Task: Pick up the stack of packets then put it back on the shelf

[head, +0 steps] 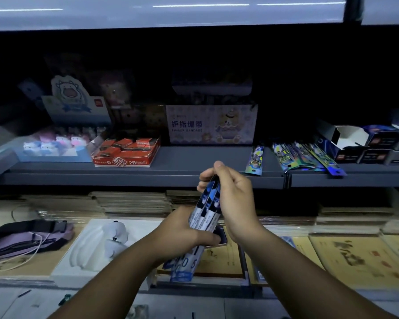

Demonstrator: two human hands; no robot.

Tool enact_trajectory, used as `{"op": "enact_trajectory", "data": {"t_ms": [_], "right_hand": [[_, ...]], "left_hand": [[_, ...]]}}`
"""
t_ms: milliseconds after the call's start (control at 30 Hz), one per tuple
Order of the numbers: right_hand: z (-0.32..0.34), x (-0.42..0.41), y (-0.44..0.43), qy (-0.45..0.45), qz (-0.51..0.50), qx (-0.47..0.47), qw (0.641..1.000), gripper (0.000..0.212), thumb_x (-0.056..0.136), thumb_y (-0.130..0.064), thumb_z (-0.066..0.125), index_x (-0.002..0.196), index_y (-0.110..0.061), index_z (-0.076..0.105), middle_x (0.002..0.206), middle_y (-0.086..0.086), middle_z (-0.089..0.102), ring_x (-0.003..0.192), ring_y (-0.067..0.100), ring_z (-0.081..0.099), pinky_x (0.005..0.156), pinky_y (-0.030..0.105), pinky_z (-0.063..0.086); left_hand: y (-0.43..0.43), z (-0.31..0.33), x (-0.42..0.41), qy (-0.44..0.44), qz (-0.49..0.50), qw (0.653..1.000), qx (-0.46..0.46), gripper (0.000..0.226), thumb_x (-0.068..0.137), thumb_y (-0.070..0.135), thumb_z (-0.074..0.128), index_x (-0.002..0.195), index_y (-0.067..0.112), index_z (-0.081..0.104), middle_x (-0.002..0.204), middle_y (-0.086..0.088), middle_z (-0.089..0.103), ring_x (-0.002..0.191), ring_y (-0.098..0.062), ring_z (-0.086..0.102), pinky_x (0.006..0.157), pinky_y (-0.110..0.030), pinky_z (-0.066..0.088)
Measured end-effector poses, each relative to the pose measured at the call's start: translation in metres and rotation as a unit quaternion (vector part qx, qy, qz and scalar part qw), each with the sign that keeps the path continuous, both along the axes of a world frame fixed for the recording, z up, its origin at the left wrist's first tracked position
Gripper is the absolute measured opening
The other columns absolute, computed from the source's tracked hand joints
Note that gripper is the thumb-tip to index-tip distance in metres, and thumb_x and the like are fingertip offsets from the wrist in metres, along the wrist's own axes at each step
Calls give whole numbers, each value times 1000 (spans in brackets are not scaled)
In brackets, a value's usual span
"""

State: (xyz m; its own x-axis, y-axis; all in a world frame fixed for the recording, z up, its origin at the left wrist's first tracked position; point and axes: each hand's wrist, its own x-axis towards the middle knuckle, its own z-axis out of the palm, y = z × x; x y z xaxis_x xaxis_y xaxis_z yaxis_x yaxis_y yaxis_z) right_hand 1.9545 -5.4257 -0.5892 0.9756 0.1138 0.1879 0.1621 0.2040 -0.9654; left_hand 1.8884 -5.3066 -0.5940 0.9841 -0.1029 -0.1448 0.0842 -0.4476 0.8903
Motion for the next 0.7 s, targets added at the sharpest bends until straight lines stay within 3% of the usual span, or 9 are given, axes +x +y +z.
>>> {"op": "enact_trajectory", "data": {"t_ms": [133,233,267,333,367,467,600,700], "right_hand": [[1,-2,-1,21,30,-14,999,44,108,-34,48,77,-14,72,92,20,72,91,41,70,97,60,52],[1,-1,-3,7,46,-42,998,43,108,-32,47,82,-8,72,96,16,74,92,31,70,96,52,53],[2,0,-5,-3,49,-55,997,43,108,-32,47,84,-6,72,97,14,75,92,30,70,93,47,54],[5,0,-9,-19,55,-72,996,42,107,-32,48,86,-8,74,96,8,75,86,20,68,84,33,52],[6,0,-10,-20,59,-72,995,41,107,-33,48,88,-10,75,95,5,75,84,16,67,82,30,50],[4,2,-13,-12,74,-42,996,36,105,-39,51,97,-19,79,106,3,76,100,20,70,93,38,52],[8,5,-18,36,76,52,995,35,106,-38,49,110,-18,77,116,11,73,102,23,70,93,43,57],[12,4,-22,56,91,89,990,35,104,-38,49,118,-14,70,116,15,72,99,28,72,92,46,59]], "left_hand": [[8,-6,4,-19,23,995,94,33,77,24,84,68,24,52,58,11,57,54,-2,53,54,-16,40],[12,-4,3,-19,2,995,98,31,84,21,79,68,25,52,57,16,60,53,3,54,56,-14,41],[13,-3,3,-17,-8,997,79,27,86,17,78,73,23,55,61,15,65,59,2,61,63,-16,47],[15,-3,3,-5,-6,1000,9,17,89,8,74,89,13,58,76,0,74,75,-17,74,78,-35,61],[15,-3,2,-2,3,1000,-14,16,91,7,72,94,11,57,78,-6,74,75,-25,74,79,-41,62],[14,-2,5,-44,27,998,21,20,91,18,75,95,14,57,67,1,65,56,-17,64,57,-31,55],[4,-1,9,-102,58,993,2,25,83,23,84,88,24,60,57,18,60,47,3,53,54,-17,43],[3,1,13,-115,91,987,-65,24,83,17,83,84,15,58,55,9,57,46,-5,50,51,-25,42]]}}
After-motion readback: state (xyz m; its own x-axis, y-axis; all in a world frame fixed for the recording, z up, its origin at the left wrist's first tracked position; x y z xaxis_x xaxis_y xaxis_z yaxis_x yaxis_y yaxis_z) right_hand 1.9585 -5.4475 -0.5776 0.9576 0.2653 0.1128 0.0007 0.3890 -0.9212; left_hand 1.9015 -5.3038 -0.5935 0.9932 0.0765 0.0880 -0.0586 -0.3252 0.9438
